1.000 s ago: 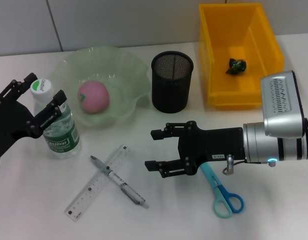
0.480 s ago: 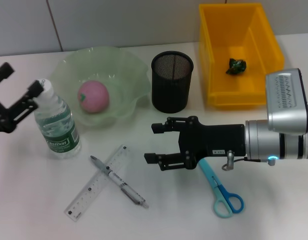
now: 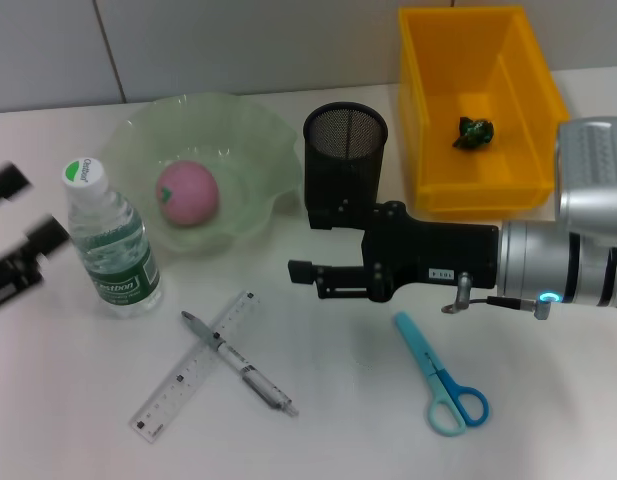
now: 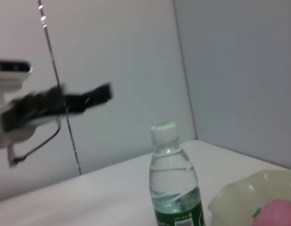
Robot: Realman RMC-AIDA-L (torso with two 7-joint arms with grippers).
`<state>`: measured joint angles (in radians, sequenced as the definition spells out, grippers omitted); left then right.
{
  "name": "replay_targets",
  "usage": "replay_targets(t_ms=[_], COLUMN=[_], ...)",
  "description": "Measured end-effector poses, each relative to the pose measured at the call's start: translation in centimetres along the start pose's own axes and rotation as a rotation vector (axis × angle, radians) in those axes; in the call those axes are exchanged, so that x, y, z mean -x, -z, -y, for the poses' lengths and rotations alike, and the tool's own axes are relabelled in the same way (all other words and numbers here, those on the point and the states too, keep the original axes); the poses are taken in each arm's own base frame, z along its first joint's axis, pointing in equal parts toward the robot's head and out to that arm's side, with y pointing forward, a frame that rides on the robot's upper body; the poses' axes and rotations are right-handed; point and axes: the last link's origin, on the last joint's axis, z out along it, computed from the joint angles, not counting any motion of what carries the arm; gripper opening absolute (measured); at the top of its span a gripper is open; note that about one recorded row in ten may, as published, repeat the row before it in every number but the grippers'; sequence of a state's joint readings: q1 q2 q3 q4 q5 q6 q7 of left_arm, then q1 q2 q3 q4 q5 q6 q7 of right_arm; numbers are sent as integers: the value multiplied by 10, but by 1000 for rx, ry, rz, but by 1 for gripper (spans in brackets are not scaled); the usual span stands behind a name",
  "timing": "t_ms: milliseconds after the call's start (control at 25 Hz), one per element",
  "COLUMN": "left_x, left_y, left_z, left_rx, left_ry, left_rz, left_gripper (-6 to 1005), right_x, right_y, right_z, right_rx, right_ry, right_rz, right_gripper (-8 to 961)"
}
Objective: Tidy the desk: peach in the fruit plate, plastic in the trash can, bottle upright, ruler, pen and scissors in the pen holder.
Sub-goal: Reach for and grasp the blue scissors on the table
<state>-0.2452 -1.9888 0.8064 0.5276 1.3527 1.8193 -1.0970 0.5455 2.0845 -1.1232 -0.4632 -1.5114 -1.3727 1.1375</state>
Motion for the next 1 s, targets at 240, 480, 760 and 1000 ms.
replay_targets(t_ms=[240, 480, 760, 1000], left_x=[11, 24, 33, 36], left_y=[-16, -20, -32, -42], left_z=[-12, -5, -3, -2], left_rx=[187, 205, 236, 264], left_ry=[33, 31, -9, -39], left_rz=[247, 454, 586, 624], left_gripper=[800, 800, 799, 799], right_x=[13, 39, 72, 101], right_y=[-3, -2, -1, -4], right_z=[5, 10, 10, 16], right_rx=[10, 35, -10, -139], right_ry=[-148, -332, -410, -471], right_rz=[6, -120, -393, -718], right_gripper=[769, 769, 768, 768])
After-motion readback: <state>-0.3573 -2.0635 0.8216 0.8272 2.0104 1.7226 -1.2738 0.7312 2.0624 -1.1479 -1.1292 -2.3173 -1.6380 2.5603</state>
